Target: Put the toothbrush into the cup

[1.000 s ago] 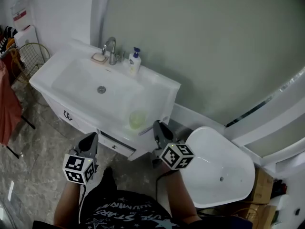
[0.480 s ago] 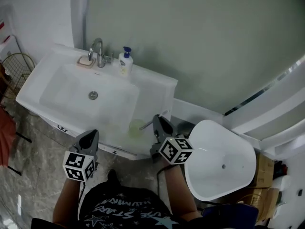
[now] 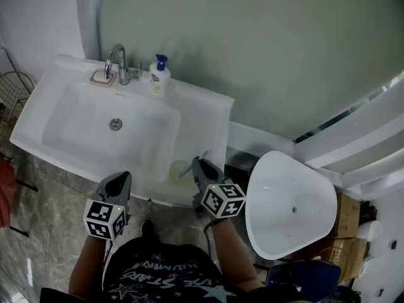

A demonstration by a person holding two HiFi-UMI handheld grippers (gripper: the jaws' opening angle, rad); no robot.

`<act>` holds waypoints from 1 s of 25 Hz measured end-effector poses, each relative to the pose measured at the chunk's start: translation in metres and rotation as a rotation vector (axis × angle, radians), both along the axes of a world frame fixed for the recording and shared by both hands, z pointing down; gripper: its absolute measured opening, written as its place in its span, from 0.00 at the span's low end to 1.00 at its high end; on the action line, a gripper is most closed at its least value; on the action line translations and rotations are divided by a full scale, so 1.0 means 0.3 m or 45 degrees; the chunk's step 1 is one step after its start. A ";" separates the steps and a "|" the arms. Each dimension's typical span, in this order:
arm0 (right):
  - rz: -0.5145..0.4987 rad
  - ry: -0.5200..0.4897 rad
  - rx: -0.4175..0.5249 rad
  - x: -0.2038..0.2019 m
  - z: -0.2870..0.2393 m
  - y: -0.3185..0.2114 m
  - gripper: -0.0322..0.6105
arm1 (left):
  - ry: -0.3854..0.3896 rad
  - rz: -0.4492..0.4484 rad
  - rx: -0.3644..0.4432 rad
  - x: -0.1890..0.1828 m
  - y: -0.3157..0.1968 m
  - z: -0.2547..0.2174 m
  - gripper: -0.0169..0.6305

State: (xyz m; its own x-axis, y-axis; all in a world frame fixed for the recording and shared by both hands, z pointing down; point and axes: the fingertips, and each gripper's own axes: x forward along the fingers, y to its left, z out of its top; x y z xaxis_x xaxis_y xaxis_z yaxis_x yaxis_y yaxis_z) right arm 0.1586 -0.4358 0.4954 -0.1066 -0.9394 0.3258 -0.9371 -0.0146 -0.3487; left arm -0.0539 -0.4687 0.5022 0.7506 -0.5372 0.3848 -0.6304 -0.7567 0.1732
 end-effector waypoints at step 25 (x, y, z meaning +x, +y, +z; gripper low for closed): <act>-0.137 0.024 -0.086 -0.040 0.047 0.106 0.32 | 0.009 -0.114 0.022 -0.031 0.150 -0.034 0.04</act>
